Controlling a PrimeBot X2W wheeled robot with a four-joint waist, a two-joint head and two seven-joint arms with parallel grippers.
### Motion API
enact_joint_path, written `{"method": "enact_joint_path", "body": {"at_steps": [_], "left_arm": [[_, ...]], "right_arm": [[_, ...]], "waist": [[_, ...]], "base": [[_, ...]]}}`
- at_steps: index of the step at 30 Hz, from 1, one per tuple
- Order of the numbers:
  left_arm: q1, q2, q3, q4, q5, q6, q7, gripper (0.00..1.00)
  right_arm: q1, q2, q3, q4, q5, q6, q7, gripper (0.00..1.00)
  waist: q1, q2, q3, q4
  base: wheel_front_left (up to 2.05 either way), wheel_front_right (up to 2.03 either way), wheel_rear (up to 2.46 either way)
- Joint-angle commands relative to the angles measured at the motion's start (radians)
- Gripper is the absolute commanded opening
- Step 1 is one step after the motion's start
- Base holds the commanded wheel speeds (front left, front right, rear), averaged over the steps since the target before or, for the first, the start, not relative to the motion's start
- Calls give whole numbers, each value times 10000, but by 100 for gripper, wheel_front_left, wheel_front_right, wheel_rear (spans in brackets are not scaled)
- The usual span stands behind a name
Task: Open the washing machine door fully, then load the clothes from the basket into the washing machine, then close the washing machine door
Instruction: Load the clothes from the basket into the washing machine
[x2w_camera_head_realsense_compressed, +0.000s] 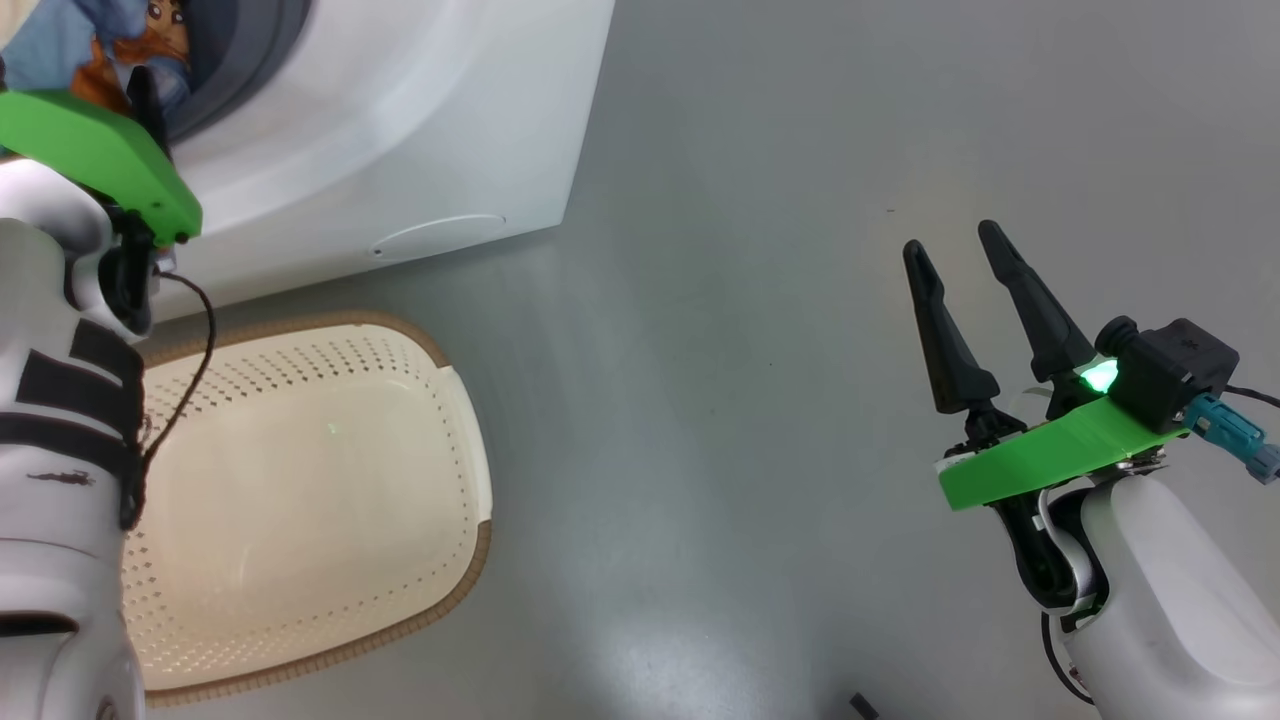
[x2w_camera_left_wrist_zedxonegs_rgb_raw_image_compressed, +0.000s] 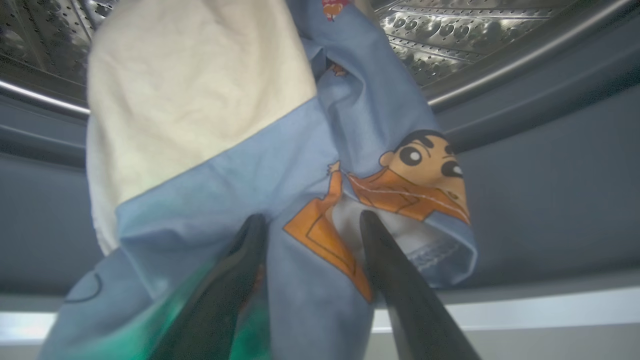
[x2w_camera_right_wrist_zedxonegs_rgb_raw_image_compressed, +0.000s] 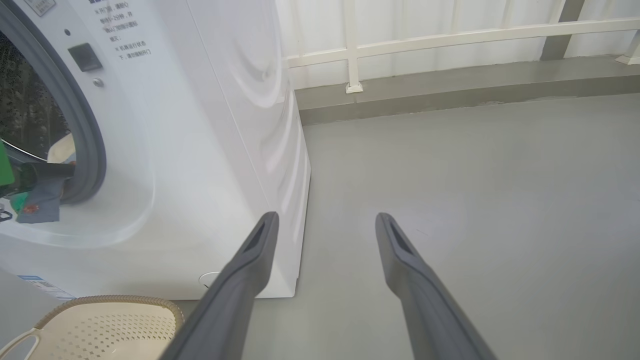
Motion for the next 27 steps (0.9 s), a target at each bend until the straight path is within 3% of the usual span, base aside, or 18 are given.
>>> {"method": "enact_joint_path", "body": {"at_steps": [1,2,3,4,18,27], "left_arm": [[-79,392,31,-67,57,136,170,100],[-74,365,42,-53,25,194,273,99],[-40,340,-13,-32,37,248,404,20],[-25,330,-11,-26,12,239,397,0],[-253,444,-213,-172,-57,-449,-963,0],[-1360,1254,-182,-541,-215,-1219,-1808,0]], "right_arm": [[-28,-36,140,-236,-83,44,-82,100],[-31,-35,150,-225,-89,44,-82,100],[-40,-34,177,-204,-98,44,-82,100],[-46,-32,188,-195,-100,44,-82,100],[-59,-15,196,-188,-125,44,-82,100],[-80,114,102,-449,-112,44,-82,100]], "waist": [[0,-1,-5,-8],[0,-1,-13,-11],[0,-1,-24,-17],[0,-1,-33,-19],[0,-1,-142,83],[0,-1,575,-147]], "base": [[0,0,0],[0,0,0],[0,0,0],[0,0,0],[0,0,0],[0,0,0]]}}
